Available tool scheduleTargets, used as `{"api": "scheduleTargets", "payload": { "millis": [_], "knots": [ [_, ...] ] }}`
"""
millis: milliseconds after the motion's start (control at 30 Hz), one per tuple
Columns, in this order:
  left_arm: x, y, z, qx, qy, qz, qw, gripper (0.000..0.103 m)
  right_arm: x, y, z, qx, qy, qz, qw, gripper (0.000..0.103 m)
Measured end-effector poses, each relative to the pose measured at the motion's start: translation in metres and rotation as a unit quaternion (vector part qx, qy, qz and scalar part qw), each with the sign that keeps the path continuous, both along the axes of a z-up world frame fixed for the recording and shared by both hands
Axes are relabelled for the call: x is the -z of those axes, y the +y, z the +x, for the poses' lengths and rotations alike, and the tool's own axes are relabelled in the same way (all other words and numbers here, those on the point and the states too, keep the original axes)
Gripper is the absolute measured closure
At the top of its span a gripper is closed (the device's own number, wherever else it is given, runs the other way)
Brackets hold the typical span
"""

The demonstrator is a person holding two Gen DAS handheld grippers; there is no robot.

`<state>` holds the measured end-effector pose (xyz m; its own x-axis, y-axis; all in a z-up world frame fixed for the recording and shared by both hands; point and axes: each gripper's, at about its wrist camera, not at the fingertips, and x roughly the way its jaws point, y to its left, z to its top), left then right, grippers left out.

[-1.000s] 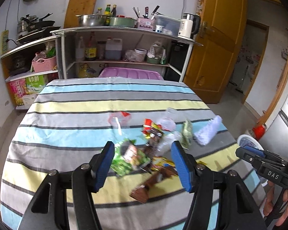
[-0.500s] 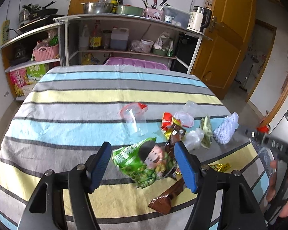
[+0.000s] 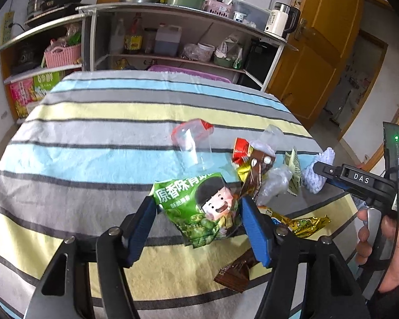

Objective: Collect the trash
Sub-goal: 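Grasp the green snack bag with the left tool while the right tool grasps the white foam sleeve, then carry the green snack bag and foam sleeve over the trash bin with both tools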

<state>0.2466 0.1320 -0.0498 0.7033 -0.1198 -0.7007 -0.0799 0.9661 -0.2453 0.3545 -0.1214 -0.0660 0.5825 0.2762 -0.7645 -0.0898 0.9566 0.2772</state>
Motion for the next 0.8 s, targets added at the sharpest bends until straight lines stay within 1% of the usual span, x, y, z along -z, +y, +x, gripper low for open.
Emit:
{"api": "scheduleTargets", "payload": {
  "millis": [33,100,133,167,200,300,467,800],
  "knots": [
    [0.001,0.000,0.000,0.000,0.000,-0.001,1.0000,0.041,0.000,0.000,-0.001,-0.002,-0.002,-0.001,1.000,0.051],
    [0.000,0.001,-0.001,0.000,-0.002,-0.005,1.0000,0.049,-0.001,0.000,-0.003,-0.008,-0.005,0.001,1.000,0.065],
    [0.000,0.002,-0.002,-0.001,-0.003,-0.007,1.0000,0.051,-0.002,0.002,-0.004,-0.009,-0.008,-0.003,1.000,0.067],
    [0.000,0.003,-0.003,-0.003,-0.005,-0.009,0.9999,0.053,-0.003,0.003,-0.006,-0.012,-0.013,-0.005,1.000,0.075],
    [0.000,0.004,-0.005,-0.004,-0.006,-0.010,0.9999,0.054,-0.005,0.005,-0.007,-0.014,-0.015,-0.008,1.000,0.080],
    [0.000,0.007,-0.009,-0.006,-0.010,-0.016,0.9998,0.056,-0.007,0.008,-0.008,-0.020,-0.022,-0.017,0.999,0.087],
    [-0.004,0.009,-0.018,-0.008,-0.018,-0.019,0.9996,0.056,-0.010,0.005,-0.014,-0.028,-0.024,-0.009,0.999,0.092],
    [-0.030,0.000,-0.036,0.000,-0.045,-0.009,0.9989,0.056,-0.030,-0.011,-0.047,-0.044,-0.044,0.012,0.998,0.092]
  ]
}}
